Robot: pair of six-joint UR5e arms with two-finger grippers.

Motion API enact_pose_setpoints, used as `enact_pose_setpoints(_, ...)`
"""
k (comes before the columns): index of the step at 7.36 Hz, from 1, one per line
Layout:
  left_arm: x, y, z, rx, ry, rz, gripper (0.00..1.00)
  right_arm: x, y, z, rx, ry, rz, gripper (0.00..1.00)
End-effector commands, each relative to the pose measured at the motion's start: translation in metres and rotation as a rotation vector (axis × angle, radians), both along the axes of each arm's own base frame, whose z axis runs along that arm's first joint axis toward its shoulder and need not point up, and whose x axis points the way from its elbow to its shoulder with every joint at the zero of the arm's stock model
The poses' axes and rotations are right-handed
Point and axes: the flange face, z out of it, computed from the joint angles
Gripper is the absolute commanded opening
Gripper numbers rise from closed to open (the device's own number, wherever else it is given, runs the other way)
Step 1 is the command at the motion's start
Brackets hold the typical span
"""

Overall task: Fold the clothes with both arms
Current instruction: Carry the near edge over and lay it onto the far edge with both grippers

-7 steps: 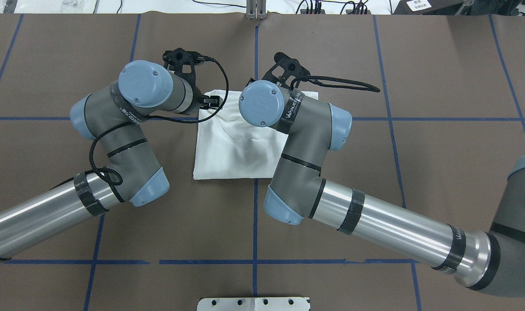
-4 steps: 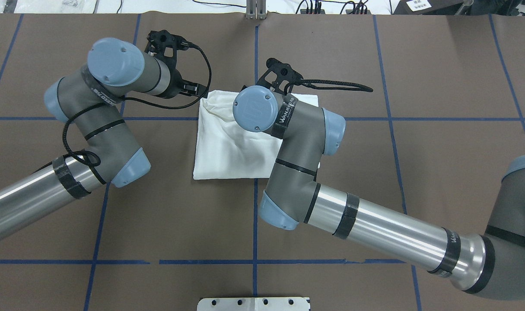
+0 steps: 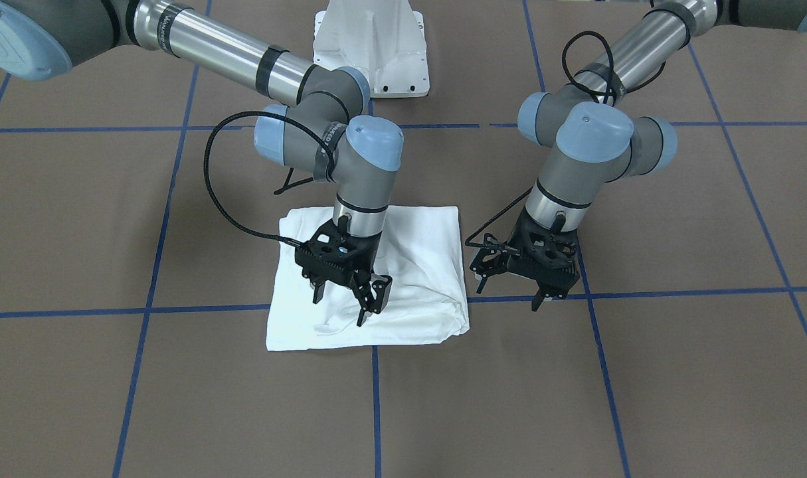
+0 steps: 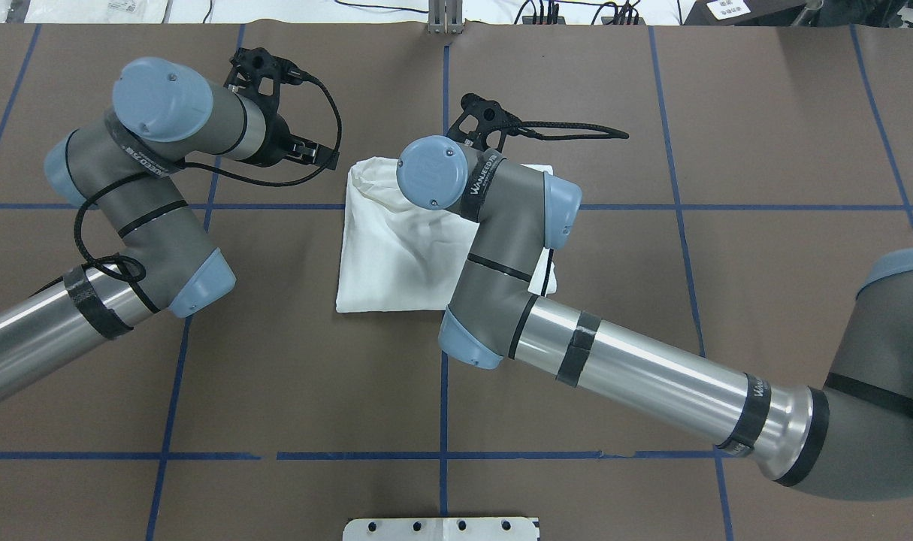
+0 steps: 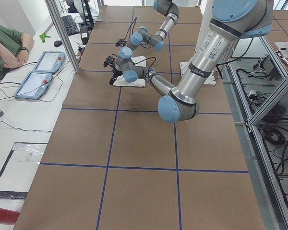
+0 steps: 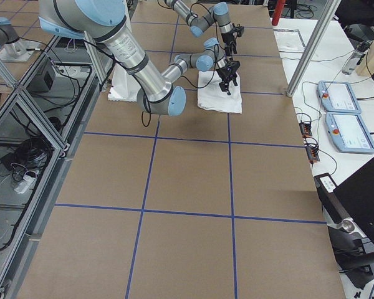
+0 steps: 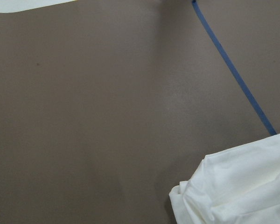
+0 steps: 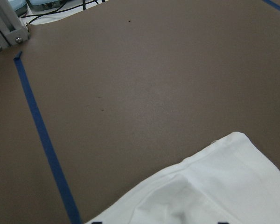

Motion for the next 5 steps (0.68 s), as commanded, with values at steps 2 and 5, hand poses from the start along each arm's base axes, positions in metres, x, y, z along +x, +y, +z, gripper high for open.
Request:
enact_pose_setpoints(2, -0.0002, -0.0001, 0.004, -0.007, -0.002, -0.002, 1.0, 0.0016, -0.0153, 0.0073, -0.01, 0.035, 0.004, 0.62)
enact_pose_setpoints(5, -0.0011, -0.0009, 0.0059, -0.009, -0.004, -0.004, 1.0, -0.0012, -0.0141, 0.0114, -0.015, 0.044, 0.001, 0.12)
